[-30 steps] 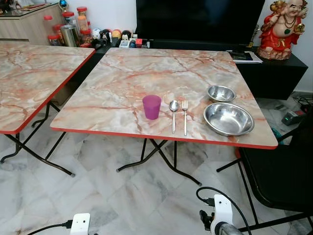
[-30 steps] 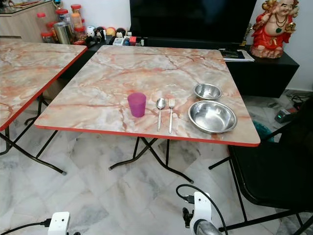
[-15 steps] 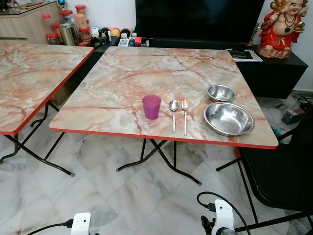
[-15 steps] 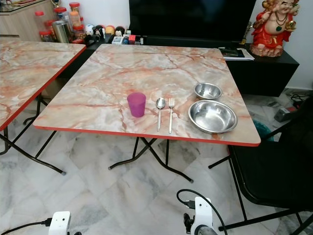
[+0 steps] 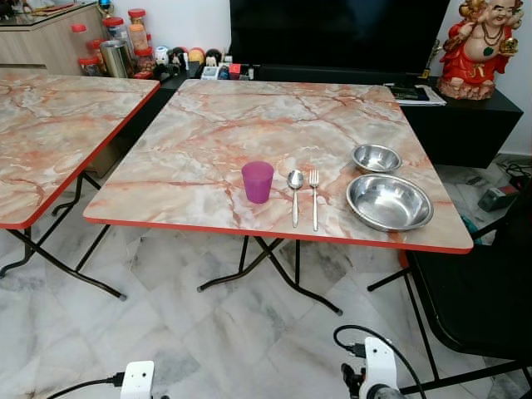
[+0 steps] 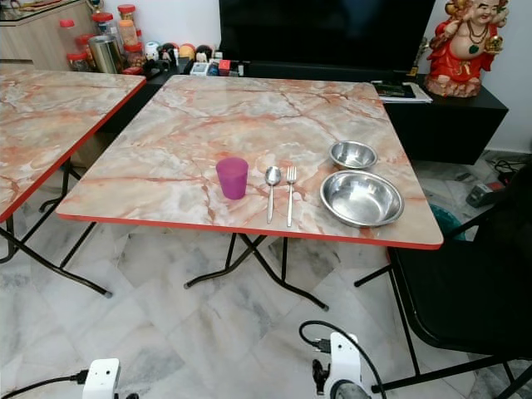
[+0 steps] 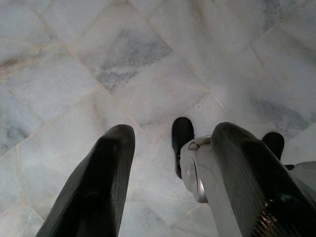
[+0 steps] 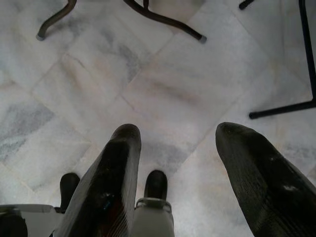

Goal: Setting the table

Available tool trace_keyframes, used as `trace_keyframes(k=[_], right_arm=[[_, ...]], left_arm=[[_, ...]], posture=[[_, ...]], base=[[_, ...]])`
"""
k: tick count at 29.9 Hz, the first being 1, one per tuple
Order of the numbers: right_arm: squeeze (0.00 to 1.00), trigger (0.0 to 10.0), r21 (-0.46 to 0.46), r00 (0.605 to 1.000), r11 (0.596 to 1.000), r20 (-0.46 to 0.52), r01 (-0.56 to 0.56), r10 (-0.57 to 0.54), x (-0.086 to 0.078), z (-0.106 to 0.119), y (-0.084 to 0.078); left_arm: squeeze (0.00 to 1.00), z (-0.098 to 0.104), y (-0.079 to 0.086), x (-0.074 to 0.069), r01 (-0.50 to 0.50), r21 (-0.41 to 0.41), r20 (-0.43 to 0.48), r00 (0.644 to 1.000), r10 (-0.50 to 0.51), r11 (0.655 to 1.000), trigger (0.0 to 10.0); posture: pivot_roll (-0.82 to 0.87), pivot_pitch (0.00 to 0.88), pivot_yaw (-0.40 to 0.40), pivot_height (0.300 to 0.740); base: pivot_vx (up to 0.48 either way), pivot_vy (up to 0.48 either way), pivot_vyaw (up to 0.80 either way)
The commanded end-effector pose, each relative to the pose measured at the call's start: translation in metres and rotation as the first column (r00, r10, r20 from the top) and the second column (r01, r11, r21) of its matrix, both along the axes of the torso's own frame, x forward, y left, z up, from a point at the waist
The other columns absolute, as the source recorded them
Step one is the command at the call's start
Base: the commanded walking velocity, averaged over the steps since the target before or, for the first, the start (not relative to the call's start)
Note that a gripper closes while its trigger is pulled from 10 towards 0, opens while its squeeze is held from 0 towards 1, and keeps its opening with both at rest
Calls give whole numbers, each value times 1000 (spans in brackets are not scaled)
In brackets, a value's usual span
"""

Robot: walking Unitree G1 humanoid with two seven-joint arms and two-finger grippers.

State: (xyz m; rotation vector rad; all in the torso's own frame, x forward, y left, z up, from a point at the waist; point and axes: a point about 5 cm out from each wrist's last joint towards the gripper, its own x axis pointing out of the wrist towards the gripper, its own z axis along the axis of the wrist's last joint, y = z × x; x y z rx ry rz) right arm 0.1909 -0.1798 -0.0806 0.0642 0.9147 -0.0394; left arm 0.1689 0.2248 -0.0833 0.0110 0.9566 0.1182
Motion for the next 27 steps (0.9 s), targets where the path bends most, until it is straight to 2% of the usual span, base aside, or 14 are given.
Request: trace_keyframes(k=[1, 3, 6, 12, 21, 25, 27], right_arm=[[0, 10000, -15, 1000, 1000, 30, -7, 8, -2, 1, -5], [0, 10000, -18, 999, 1000, 48, -1, 1, -2, 1, -7], [0, 10000, -15, 992, 1000, 127, 28, -26, 2, 6, -11], [0, 10000, -41, 984, 999, 179, 27, -19, 5, 11, -16], [0, 10000, -63, 949, 998, 315, 30, -9, 10, 23, -22], [0, 10000, -71, 935, 997, 354, 14, 12, 2, 24, -22], [0, 10000, -71, 931, 997, 365, 20, 7, -6, 23, -22]], left_arm=[[0, 1, 5, -2, -3, 9, 5, 1000, 3, 1000, 10000], [0, 1, 6, -2, -6, 10, 4, 1000, 6, 1000, 10000], [0, 0, 6, -3, -12, 12, -5, 1000, 12, 1000, 10000], [0, 0, 4, -1, -10, 8, -6, 1000, 10, 1000, 10000], [0, 2, 3, 5, -3, 1, 2, 1000, 3, 1000, 10000], [0, 3, 2, 5, -2, -1, 2, 1000, 2, 1000, 10000], [0, 3, 2, 6, -2, -3, 3, 1000, 2, 1000, 10000]], posture=[[21, 0, -12, 740], [20, 0, -10, 740], [4, 0, -4, 740], [0, 0, -4, 740], [-12, 0, -5, 740], [-12, 0, -9, 740], [-15, 0, -9, 740]], base=[[0, 0, 0], [0, 0, 0], [0, 0, 0], [0, 0, 0], [0, 0, 0], [0, 0, 0], [0, 0, 0]])
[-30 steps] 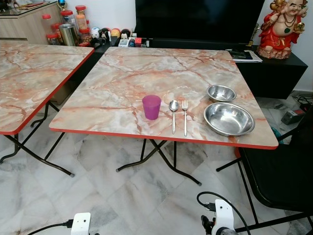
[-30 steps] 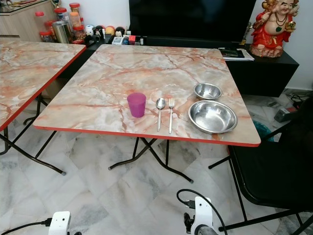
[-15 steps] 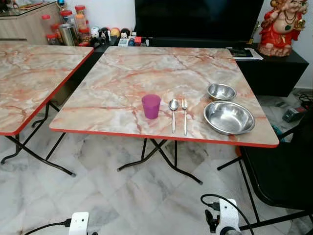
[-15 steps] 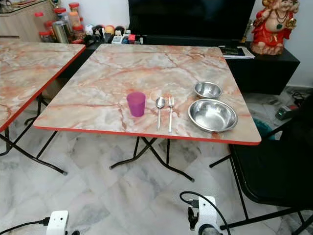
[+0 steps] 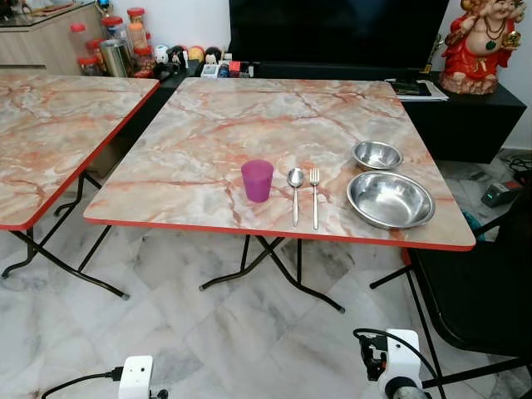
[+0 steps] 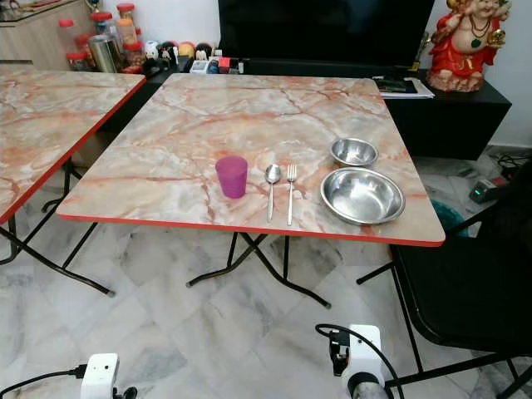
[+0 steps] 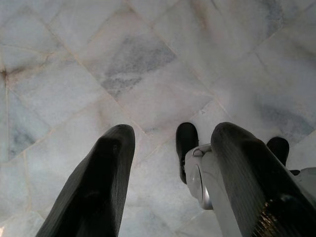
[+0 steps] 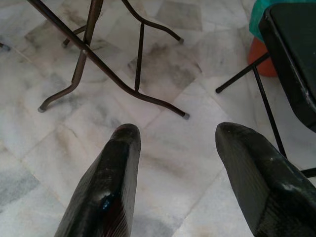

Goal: Setting the table

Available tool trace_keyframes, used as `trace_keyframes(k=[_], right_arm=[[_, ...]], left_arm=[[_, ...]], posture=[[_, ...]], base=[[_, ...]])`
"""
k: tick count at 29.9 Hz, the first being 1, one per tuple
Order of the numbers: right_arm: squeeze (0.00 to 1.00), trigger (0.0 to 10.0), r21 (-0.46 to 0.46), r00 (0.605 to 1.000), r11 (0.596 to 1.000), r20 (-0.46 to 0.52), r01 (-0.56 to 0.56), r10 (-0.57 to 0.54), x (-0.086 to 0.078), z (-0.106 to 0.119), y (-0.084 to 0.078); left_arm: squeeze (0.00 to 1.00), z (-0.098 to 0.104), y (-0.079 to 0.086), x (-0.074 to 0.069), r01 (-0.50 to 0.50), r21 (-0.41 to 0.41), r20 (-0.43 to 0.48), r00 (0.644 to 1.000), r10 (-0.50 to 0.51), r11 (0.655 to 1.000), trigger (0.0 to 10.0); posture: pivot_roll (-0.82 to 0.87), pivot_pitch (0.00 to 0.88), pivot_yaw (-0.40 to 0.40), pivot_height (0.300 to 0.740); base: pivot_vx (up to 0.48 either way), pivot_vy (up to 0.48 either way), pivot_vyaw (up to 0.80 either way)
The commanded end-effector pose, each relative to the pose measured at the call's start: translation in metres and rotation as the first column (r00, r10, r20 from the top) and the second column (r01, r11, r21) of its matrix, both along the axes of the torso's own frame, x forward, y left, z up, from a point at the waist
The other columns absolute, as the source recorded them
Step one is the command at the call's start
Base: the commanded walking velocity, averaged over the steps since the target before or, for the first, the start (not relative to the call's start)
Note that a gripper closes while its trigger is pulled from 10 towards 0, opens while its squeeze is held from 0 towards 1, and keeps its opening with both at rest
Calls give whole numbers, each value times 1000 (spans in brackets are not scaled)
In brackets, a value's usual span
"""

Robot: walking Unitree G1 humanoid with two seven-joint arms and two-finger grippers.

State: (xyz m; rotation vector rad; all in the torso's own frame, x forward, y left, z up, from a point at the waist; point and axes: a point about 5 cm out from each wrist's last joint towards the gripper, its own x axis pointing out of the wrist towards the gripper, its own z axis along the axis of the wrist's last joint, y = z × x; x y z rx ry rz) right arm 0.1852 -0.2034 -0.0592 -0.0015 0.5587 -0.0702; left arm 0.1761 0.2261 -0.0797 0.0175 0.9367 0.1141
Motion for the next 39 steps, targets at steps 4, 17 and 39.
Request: trace_keyframes(k=[4, 17, 39], right_arm=[[0, 10000, -15, 1000, 1000, 22, -15, 15, -13, -1, 3], [0, 10000, -101, 960, 995, 278, 10, 18, 2, 53, -8], [0, 10000, -104, 854, 969, 499, 226, -146, 127, 165, -48]], left_arm=[[0, -1, 1, -1, -7, -8, -18, 1000, 7, 1000, 10000], [0, 0, 0, 1, -3, -12, -15, 1000, 3, 1000, 10000], [0, -1, -1, 0, -9, -25, -19, 1000, 8, 1000, 10000]], posture=[[-25, 0, -6, 740], [-38, 0, -4, 740], [-31, 0, -1, 740]], base=[[0, 0, 0], [0, 0, 0], [0, 0, 0]])
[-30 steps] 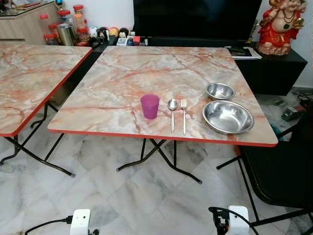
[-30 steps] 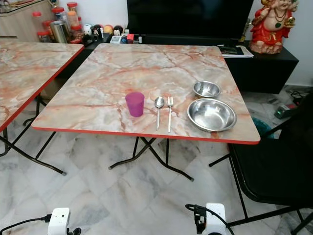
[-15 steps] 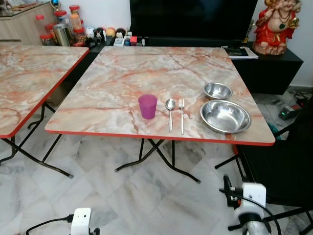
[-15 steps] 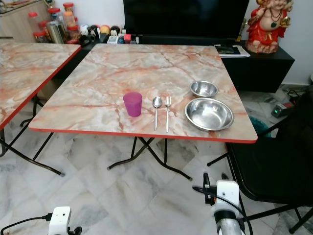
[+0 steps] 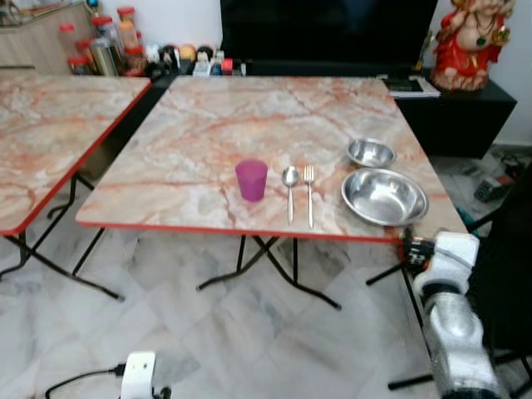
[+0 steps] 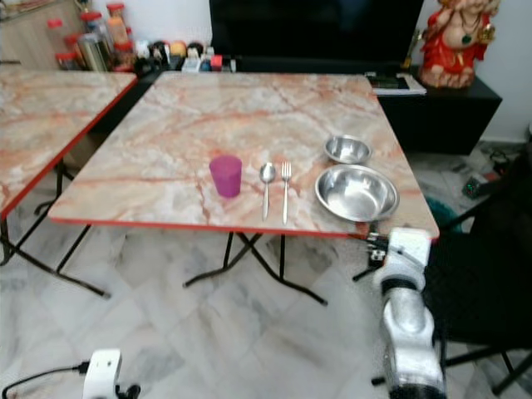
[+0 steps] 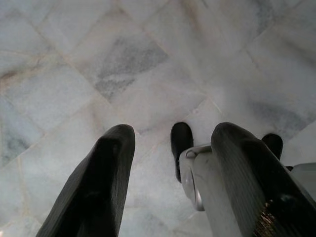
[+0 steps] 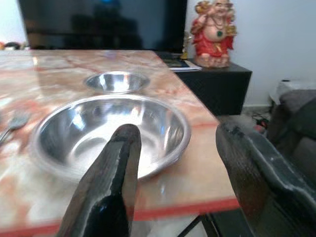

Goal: Setting the table

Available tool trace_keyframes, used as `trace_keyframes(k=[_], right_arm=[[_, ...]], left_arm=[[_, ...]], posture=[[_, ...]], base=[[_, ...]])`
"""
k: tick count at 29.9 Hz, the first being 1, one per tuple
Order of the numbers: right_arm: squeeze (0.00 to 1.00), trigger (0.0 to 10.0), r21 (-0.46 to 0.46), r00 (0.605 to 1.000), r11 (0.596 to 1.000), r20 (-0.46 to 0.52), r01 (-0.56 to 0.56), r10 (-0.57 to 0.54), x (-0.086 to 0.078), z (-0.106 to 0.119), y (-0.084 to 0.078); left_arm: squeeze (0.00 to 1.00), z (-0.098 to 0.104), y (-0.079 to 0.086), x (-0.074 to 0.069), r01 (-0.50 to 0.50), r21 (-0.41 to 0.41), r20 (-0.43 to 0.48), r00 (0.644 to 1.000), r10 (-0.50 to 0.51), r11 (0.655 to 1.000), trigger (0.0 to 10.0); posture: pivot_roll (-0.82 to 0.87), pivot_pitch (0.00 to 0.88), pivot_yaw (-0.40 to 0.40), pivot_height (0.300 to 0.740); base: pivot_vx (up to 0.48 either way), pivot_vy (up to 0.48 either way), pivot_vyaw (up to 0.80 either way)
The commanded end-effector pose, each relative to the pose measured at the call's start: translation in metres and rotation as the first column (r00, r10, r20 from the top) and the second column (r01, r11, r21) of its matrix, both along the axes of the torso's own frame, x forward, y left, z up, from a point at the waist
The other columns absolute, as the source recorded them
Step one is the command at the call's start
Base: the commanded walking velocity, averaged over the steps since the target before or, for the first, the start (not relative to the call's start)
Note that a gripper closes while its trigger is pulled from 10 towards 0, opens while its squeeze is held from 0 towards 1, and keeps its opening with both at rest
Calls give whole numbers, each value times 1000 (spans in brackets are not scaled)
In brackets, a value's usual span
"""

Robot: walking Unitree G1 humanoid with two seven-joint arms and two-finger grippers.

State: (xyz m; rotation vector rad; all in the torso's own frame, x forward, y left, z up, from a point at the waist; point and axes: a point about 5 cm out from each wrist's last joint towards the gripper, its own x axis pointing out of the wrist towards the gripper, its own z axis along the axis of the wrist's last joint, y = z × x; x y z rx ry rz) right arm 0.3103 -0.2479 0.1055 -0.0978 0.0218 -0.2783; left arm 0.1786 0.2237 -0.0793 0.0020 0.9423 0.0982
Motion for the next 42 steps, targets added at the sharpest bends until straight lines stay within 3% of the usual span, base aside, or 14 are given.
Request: trace_keyframes(k=[1, 4, 9, 13, 17, 19, 26, 30, 33, 37, 42], right_arm=[[0, 10000, 22, 1000, 1000, 1, 23, -23, 9, 8, -5], [0, 10000, 35, 999, 999, 19, 30, -31, 24, 23, -5], [0, 10000, 72, 1000, 997, -16, 6, -5, 39, 27, 3], [0, 10000, 117, 999, 993, -43, 14, -9, 46, 25, 9], [0, 10000, 66, 999, 997, -36, -34, 36, 46, 23, 19], [0, 10000, 10, 994, 997, 81, -75, 74, 27, 25, 22], [0, 10000, -40, 992, 994, 67, -105, 108, -9, 3, 22], [0, 10000, -34, 995, 995, -53, -91, 89, -31, -28, 20], [0, 10000, -38, 993, 995, -78, -87, 84, -37, -36, 21], [0, 10000, 64, 943, 994, -316, -86, 102, -68, -98, 30], [0, 10000, 123, 895, 991, -435, -46, 95, -74, -121, 31]], left_arm=[[0, -1, 1, -3, -22, -6, -13, 1000, 22, 1000, 10000], [0, -2, 1, -4, -19, -4, -13, 1000, 19, 1000, 10000], [0, -2, 2, -5, -27, 6, -16, 1000, 27, 1000, 10000], [0, -3, 2, -6, -31, 7, -19, 999, 31, 999, 10000], [0, -3, 2, -7, -38, 7, -18, 999, 38, 999, 10000], [0, -3, 1, -7, -41, 6, -16, 999, 41, 999, 10000], [0, -3, 1, -7, -35, 6, -18, 999, 35, 999, 10000], [0, -3, 1, -7, -34, 5, -17, 999, 35, 999, 10000], [0, -3, 1, -6, -35, 5, -17, 999, 35, 999, 10000], [0, -3, 0, -5, -43, 3, -13, 999, 43, 999, 10000], [0, -3, 0, -5, -51, 2, -11, 999, 51, 999, 10000]], posture=[[-31, 0, -1, 740], [-26, 0, -2, 740], [-22, 0, 0, 740], [-11, 0, -5, 740], [-7, 0, -11, 740], [-10, 0, -17, 740], [-22, 0, -17, 740], [-29, 0, -19, 740], [-29, 0, -19, 740], [-21, 0, -27, 740], [-11, 0, -34, 740]], base=[[0, 0, 0], [0, 0, 0], [0, 0, 0], [0, 0, 0], [0, 0, 0], [0, 0, 0], [0, 0, 0], [0, 0, 0], [0, 0, 0], [0, 0, 0], [0, 0, 0]])
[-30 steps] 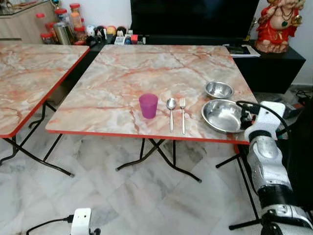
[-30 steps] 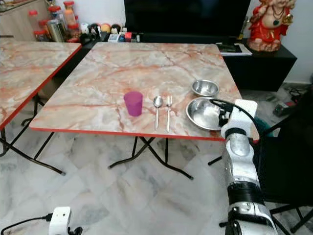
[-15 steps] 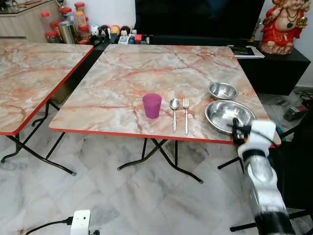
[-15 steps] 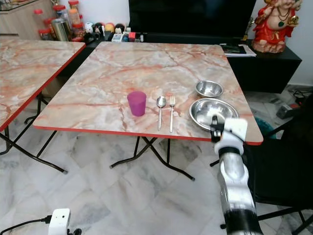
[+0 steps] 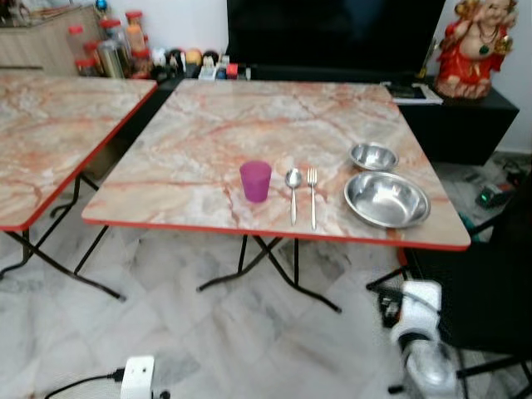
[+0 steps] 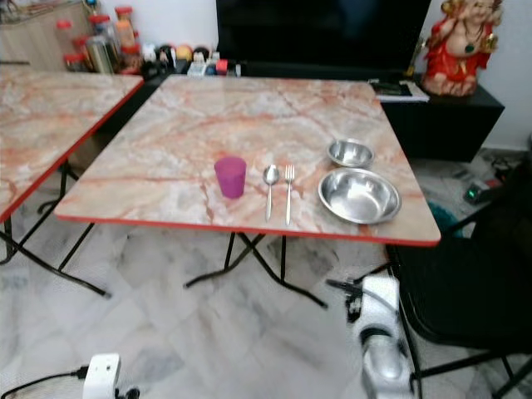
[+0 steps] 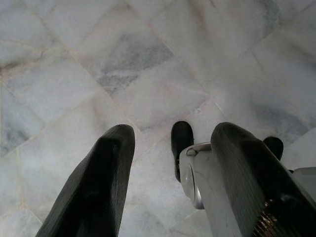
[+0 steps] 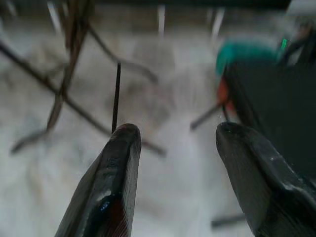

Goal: Setting the table

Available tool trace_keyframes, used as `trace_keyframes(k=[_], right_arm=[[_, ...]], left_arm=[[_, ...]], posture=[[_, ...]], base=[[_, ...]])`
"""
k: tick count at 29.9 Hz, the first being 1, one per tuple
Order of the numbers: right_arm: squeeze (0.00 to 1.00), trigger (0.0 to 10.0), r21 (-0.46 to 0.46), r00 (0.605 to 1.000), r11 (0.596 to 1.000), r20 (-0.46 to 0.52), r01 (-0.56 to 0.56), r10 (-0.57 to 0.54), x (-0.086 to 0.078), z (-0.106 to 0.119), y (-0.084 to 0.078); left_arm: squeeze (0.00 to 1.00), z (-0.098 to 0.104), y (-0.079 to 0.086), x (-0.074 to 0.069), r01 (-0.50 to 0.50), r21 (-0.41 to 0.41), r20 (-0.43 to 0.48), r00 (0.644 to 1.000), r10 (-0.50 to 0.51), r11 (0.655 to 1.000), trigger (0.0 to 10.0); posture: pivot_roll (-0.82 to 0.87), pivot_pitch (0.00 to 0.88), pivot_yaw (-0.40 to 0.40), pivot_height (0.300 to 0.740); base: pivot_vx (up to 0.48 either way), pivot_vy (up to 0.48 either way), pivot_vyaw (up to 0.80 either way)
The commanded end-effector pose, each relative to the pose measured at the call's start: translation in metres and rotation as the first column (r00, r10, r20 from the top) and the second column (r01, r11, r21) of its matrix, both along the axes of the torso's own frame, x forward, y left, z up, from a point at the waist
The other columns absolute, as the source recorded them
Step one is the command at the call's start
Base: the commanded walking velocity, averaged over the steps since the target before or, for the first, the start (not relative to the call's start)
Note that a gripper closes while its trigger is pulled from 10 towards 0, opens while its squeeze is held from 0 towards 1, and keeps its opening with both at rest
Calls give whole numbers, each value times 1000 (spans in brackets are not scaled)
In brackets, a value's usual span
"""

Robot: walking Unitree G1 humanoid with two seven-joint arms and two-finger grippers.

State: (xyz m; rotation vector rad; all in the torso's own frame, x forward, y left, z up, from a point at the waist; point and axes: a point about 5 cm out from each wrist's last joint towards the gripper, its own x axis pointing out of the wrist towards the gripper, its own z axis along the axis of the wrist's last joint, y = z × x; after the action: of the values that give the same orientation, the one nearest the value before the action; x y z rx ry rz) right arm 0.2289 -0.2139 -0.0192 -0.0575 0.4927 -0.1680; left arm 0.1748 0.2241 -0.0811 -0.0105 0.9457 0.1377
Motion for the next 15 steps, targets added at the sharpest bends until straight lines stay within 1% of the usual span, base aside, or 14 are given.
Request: trace_keyframes(k=[1, 2, 4, 5, 7, 8, 9, 11, 12, 15], right_arm=[[0, 10000, 8, 999, 1000, -39, 8, -8, 5, -3, -3], [0, 10000, 21, 998, 1000, -61, 4, -3, 4, -7, -1], [0, 10000, 17, 995, 1000, -99, -11, 13, 3, -13, 0], [0, 10000, 17, 995, 1000, -99, -11, 13, 3, -13, 0], [0, 10000, 48, 987, 998, -159, -32, 39, 1, -22, 5], [0, 10000, 48, 987, 998, -159, -32, 39, 1, -22, 5], [0, 10000, 92, 977, 995, -203, -45, 63, -2, -29, 9], [0, 10000, 156, 964, 985, -240, -75, 111, -6, -35, 18], [0, 10000, 164, 946, 981, -287, -106, 150, -11, -41, 24], [0, 10000, 138, 916, 982, -362, -131, 173, -21, -50, 28]], left_arm=[[0, -1, -1, -1, -11, -4, -8, 1000, 11, 1000, 10000], [0, -1, -1, -1, -11, -4, -9, 1000, 11, 1000, 10000], [0, -1, -1, -1, -12, -4, -9, 1000, 12, 1000, 10000], [0, -1, -1, -1, -12, -4, -9, 1000, 12, 1000, 10000], [0, -1, -1, -1, -14, 0, -11, 1000, 14, 1000, 10000], [0, -1, -1, -1, -14, 0, -11, 1000, 14, 1000, 10000], [0, -1, -1, -1, -10, 11, -19, 1000, 10, 1000, 10000], [0, -1, -1, -1, -12, 13, -24, 1000, 12, 1000, 10000], [0, -2, 0, -2, -12, 19, -30, 999, 12, 1000, 10000], [0, -2, -1, -2, -17, 17, -31, 999, 17, 1000, 10000]], posture=[[-9, 0, -34, 740], [-6, 0, -36, 740], [-4, 0, -35, 740], [-4, 0, -35, 740], [-2, 0, -35, 740], [-2, 0, -35, 740], [-3, 0, -34, 740], [-11, 0, -32, 740], [-16, 0, -30, 740], [6, 0, -39, 740]], base=[[0, 0, 0], [0, 0, 0], [0, 0, 0], [0, 0, 0], [0, 0, 0], [0, 0, 0], [0, 0, 0], [0, 0, 0], [0, 0, 0], [0, 0, 0]])
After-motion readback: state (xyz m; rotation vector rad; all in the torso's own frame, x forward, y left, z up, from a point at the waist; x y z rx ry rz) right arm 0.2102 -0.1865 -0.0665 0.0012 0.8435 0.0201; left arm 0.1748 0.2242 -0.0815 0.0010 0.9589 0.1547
